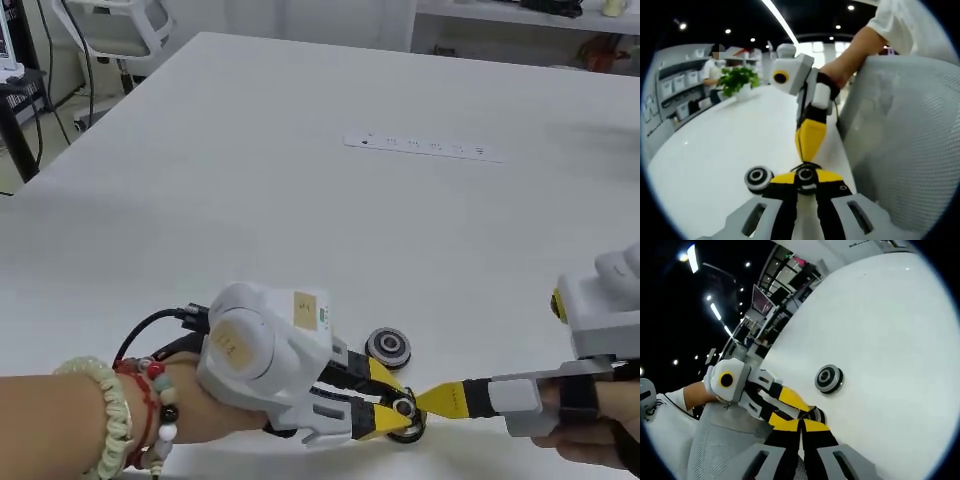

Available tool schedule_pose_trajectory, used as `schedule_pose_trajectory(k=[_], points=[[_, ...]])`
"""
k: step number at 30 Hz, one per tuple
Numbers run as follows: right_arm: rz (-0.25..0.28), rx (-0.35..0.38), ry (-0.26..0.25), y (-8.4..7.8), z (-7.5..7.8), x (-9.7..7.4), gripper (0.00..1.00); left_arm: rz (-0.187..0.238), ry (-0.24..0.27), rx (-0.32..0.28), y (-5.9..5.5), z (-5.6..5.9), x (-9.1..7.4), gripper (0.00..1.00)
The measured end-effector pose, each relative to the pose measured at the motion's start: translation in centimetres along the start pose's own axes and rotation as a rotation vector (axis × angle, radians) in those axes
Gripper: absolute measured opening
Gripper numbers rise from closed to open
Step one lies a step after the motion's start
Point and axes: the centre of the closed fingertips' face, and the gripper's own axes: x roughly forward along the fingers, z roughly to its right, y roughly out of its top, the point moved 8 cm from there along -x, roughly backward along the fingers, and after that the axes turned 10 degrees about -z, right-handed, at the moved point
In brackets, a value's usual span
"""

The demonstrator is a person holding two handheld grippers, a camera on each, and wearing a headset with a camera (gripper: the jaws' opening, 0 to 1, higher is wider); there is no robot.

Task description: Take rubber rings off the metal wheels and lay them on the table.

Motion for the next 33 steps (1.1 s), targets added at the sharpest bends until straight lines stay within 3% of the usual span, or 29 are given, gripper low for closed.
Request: schedule_pose_trajectory(k=[4, 5, 7, 8, 12, 15, 21, 25, 29, 33], points=[[0.018, -0.028, 0.009, 0.3, -0.3, -0.3, 0.0, -0.001, 0.003, -0.002, 0.0, 0.0, 0.0, 0.14], [0.05, -0.022, 0.026, 0.6, -0.5, -0.4, 0.0, -0.001, 0.002, -0.002, 0.0, 0.0, 0.0, 0.14], [0.034, -0.009, -0.002, 0.5, -0.1, -0.7, 0.0, -0.002, 0.004, -0.004, 0.0, 0.0, 0.0, 0.14], [0.011, -0.016, -0.05, 0.2, 0.4, -0.6, 0.0, -0.003, 0.006, -0.005, 0.0, 0.0, 0.0, 0.14], [-0.001, -0.015, -0.056, 0.0, 0.6, -0.4, 0.0, -0.011, 0.006, -0.008, 0.2, 0.0, 0.0, 0.14], [0.005, -0.015, -0.066, 0.2, 0.7, -0.5, 0.0, -0.036, 0.008, 0.013, 0.4, 0.1, 0.0, 0.14], [-0.014, -0.023, -0.08, -0.1, 0.9, -0.5, 0.0, -0.107, -0.012, -0.006, 0.9, -0.1, -0.1, 0.15], [-0.005, -0.022, -0.072, 0.1, 0.8, -0.5, 0.0, -0.129, -0.021, 0.002, 1.4, -0.1, -0.6, 0.19], [-0.014, -0.033, -0.083, 0.0, 0.8, -0.6, 0.0, -0.117, -0.038, 0.025, 2.3, 0.2, -1.0, 0.35], [-0.003, -0.034, -0.084, 0.1, 0.7, -0.8, 0.0, -0.105, -0.047, -0.003, 3.3, 0.2, -1.5, 0.46]])
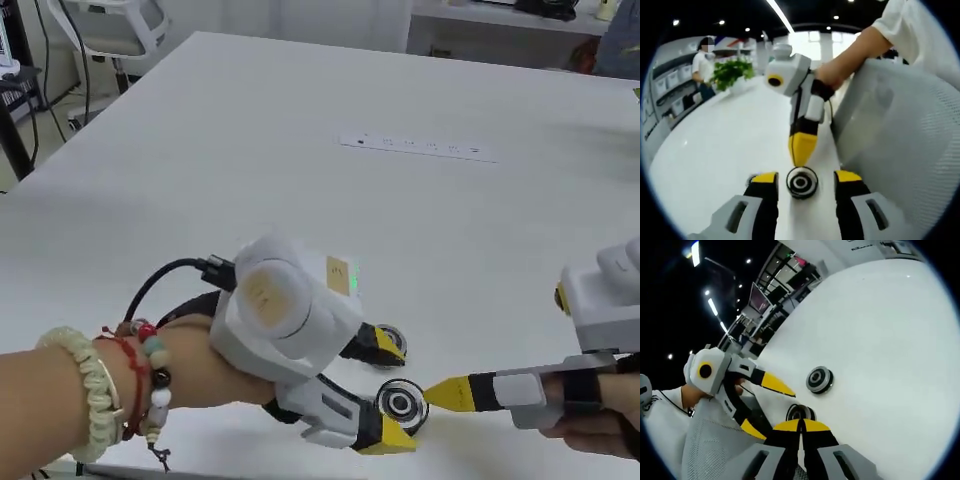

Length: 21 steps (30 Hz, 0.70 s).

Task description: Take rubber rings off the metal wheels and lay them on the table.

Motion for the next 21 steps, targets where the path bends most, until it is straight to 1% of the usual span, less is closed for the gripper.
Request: schedule_pose_trajectory(k=[2, 4, 5, 8, 9, 11, 12, 13, 16, 18, 19, 21], points=[[0.001, -0.006, -0.004, 0.0, -0.1, -0.1, 0.0, 0.004, 0.001, -0.004, 0.4, 0.0, -0.5, 0.49], [0.004, -0.008, -0.001, -0.1, -0.1, -0.2, 0.0, 0.018, 0.011, -0.004, 0.9, -0.1, -1.2, 0.53], [0.006, -0.008, -0.001, -0.1, -0.1, -0.3, 0.0, 0.028, 0.021, -0.003, 1.2, -0.2, -1.8, 0.54], [0.011, -0.006, -0.003, -0.1, -0.1, -0.5, 0.0, 0.041, 0.041, -0.007, 1.8, -0.4, -3.1, 0.56], [0.014, -0.007, -0.003, 0.0, -0.1, -0.5, 0.0, 0.052, 0.052, -0.008, 2.0, -0.5, -3.6, 0.57], [0.021, -0.007, -0.003, 0.0, -0.2, -0.7, 0.0, 0.055, 0.064, -0.007, 2.2, -0.6, -4.3, 0.6], [0.027, -0.006, -0.002, 0.0, -0.2, -0.8, 0.0, 0.053, 0.08, -0.006, 2.3, -0.6, -4.9, 0.62], [0.03, -0.004, -0.001, 0.1, -0.2, -0.8, 0.0, 0.053, 0.087, -0.006, 2.3, -0.6, -5.2, 0.63], [0.04, -0.007, -0.003, 0.1, -0.3, -1.1, 0.0, 0.075, 0.118, -0.015, 2.4, -0.4, -6.7, 0.65], [0.046, -0.006, -0.005, 0.1, -0.3, -1.2, 0.0, 0.083, 0.127, -0.018, 2.1, 0.0, -7.4, 0.66], [0.049, -0.005, -0.005, 0.2, -0.3, -1.2, 0.0, 0.081, 0.134, -0.02, 1.9, 0.1, -7.7, 0.66], [0.049, -0.009, -0.016, 0.2, -0.3, -1.3, 0.0, 0.061, 0.164, -0.029, 1.3, 0.2, -8.2, 0.66]])
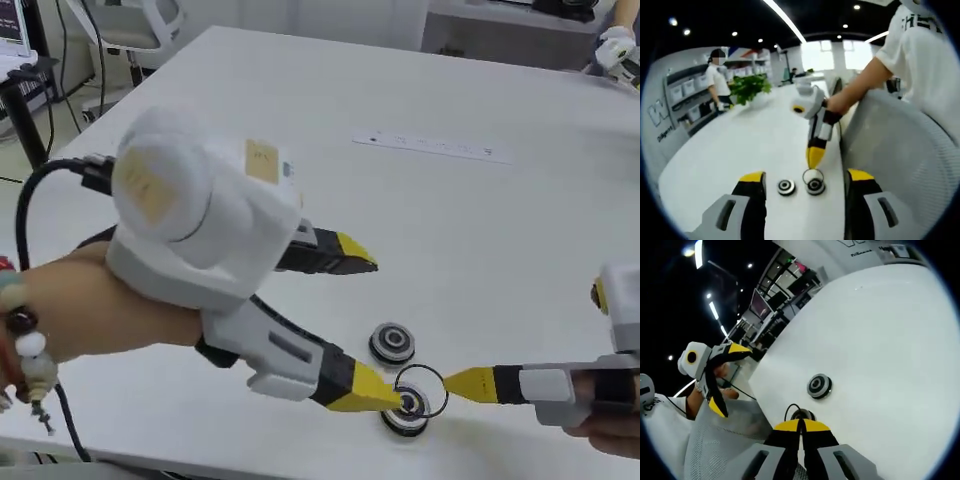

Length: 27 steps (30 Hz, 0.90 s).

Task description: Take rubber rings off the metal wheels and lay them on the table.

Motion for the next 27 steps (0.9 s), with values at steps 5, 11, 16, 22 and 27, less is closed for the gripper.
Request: schedule_pose_trajectory(k=[5, 11, 16, 22, 27], points=[[0.0, -0.013, -0.005, 0.1, -0.1, -0.1, 0.0, 0.028, 0.037, -0.082, -1.2, 0.4, -2.2, 0.71], [0.006, -0.029, -0.012, 0.2, -0.3, -0.3, 0.0, 0.012, 0.117, -0.17, -3.3, 0.7, -4.5, 0.77], [0.029, -0.02, -0.009, 0.5, -0.3, -0.6, 0.0, 0.035, 0.181, -0.25, -4.8, 0.9, -5.7, 0.82], [0.058, -0.006, -0.005, 0.7, -0.1, -1.1, 0.0, 0.074, 0.242, -0.351, -6.2, 1.1, -6.0, 0.83], [0.078, -0.005, -0.001, 1.0, -0.2, -1.4, 0.0, 0.089, 0.236, -0.374, -6.3, 1.2, -6.0, 0.83]])
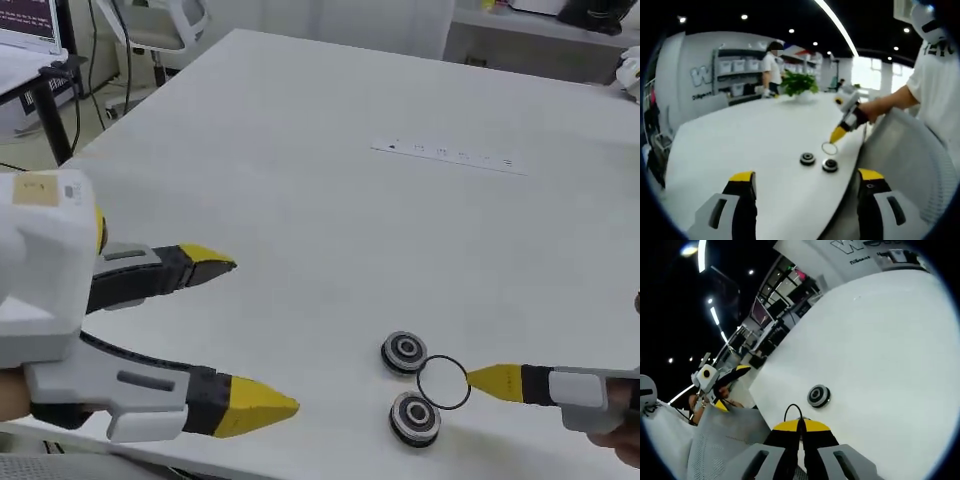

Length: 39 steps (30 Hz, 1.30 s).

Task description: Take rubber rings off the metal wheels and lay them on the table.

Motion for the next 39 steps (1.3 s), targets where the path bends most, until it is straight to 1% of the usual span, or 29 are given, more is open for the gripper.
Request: schedule_pose_trajectory(k=[2, 3, 5, 8, 10, 12, 15, 18, 21, 24, 28, 31, 34, 37, 39], points=[[0.009, -0.008, -0.005, 0.2, -0.1, -0.2, 0.0, -0.003, 0.006, 0.0, 0.0, 0.0, 0.2, 0.85], [0.016, -0.015, -0.009, 0.3, -0.2, -0.4, 0.0, -0.012, -0.001, -0.003, -0.1, 0.2, 0.4, 0.85], [0.035, -0.016, -0.009, 0.6, -0.3, -0.8, 0.0, -0.026, -0.016, 0.011, -0.2, 0.5, 0.5, 0.85], [0.055, -0.013, -0.005, 0.9, -0.4, -1.1, 0.0, -0.026, -0.02, 0.023, -0.2, 0.6, 0.5, 0.85], [0.06, -0.019, -0.006, 1.0, -0.5, -1.1, 0.0, -0.026, -0.027, 0.01, -0.3, 0.6, 0.6, 0.87], [0.052, -0.03, -0.01, 1.0, -0.6, -1.1, 0.0, -0.025, -0.037, 0.004, -0.3, 0.7, 0.6, 0.88], [0.037, -0.055, -0.026, 1.1, -0.9, -1.0, 0.0, -0.019, -0.041, 0.02, -0.1, 0.8, 0.6, 0.87], [0.034, -0.077, -0.022, 1.5, -1.5, -0.9, 0.0, -0.03, -0.05, 0.018, -0.3, 0.9, 0.7, 0.87], [0.038, -0.095, -0.016, 1.9, -2.2, -0.8, 0.0, -0.029, -0.054, 0.024, -0.3, 0.9, 0.7, 0.87], [0.029, -0.123, -0.004, 2.3, -3.1, -0.6, 0.0, -0.032, -0.067, 0.025, -0.3, 1.1, 0.8, 0.87], [0.015, -0.157, -0.002, 2.7, -3.8, -0.3, 0.0, -0.047, -0.084, 0.044, -0.4, 1.3, 0.9, 0.86], [0.016, -0.171, 0.005, 3.0, -4.4, 0.1, 0.0, -0.049, -0.088, 0.045, -0.4, 1.3, 1.0, 0.86], [0.006, -0.201, 0.009, 3.4, -5.2, 0.6, 0.0, -0.038, -0.085, 0.04, -0.3, 1.2, 0.9, 0.86], [0.0, -0.226, 0.032, 4.1, -6.2, 1.3, 0.0, -0.03, -0.086, 0.043, -0.3, 1.3, 0.9, 0.85], [-0.007, -0.242, 0.045, 4.5, -6.7, 1.9, 0.0, -0.036, -0.086, 0.047, -0.3, 1.3, 0.9, 0.85]])
